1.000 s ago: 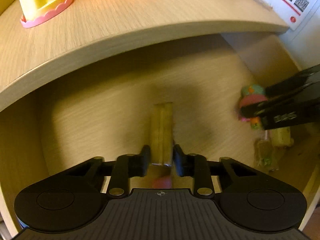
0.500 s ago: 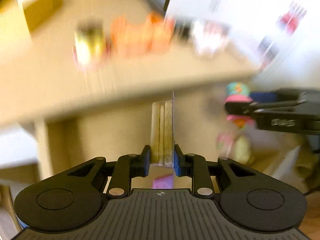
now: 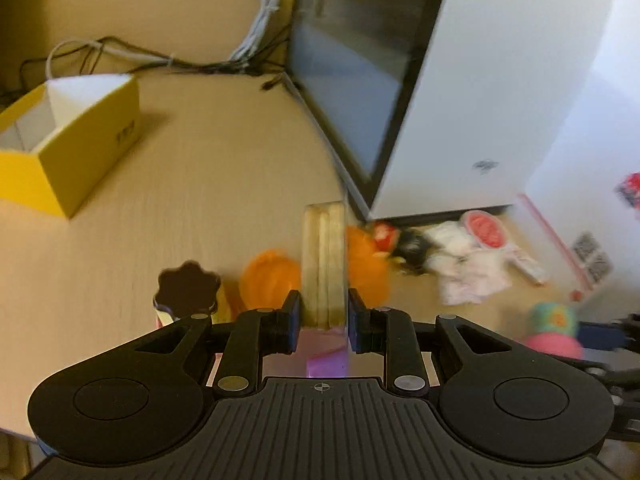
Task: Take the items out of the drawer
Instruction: 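Place the card on the desktop with the left tool while right tool places the pink-and-teal toy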
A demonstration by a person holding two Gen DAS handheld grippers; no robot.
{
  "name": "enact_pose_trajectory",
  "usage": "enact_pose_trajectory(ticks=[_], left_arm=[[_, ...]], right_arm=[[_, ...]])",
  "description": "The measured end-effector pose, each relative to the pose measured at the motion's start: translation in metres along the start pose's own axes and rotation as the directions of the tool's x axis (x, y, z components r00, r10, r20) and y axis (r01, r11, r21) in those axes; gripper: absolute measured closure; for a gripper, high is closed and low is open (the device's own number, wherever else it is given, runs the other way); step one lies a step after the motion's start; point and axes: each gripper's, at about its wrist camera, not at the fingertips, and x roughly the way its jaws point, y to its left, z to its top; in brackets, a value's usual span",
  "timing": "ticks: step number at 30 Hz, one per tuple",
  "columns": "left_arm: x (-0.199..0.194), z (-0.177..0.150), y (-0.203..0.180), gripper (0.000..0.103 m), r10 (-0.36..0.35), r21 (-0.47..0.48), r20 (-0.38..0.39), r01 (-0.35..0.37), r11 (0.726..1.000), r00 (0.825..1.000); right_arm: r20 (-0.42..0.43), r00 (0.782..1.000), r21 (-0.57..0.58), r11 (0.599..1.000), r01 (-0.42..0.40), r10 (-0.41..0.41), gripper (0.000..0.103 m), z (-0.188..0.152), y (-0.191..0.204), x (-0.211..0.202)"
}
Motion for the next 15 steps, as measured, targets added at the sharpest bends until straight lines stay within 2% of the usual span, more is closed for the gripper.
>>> enact_pose_trajectory(ticks=[4, 8, 9, 15], left_arm=[[0.008, 0.008, 0.005, 0.076, 0.031, 0.026, 0.055, -0.033, 0.999, 0.998], [0.021, 0.009, 0.004, 0.074, 0.011, 0.046, 0.011, -0.011, 0.999, 1.0], [0.028, 0.011, 0.003, 0.073, 0.01, 0.048, 0.02, -0.011, 0.999, 1.0], [0.004, 0.024, 0.009, 0.073, -0.009, -0.008, 0.1, 0.01, 1.0, 0.995]], right_arm=[[-0.009, 1.0, -0.019, 1.0, 0.019, -0.02, 0.05, -0.003, -0.001, 0.008], [0.013, 1.0, -0.016, 1.0, 0.017, -0.017, 0.05, -0.002, -0.004, 0.009], [0.023, 1.0, -0.016, 1.0, 0.014, -0.013, 0.05, -0.001, -0.004, 0.008], [0.07, 0.998, -0.07, 0.998, 0.01, -0.005, 0.05, 0.006, 0.007, 0.012]])
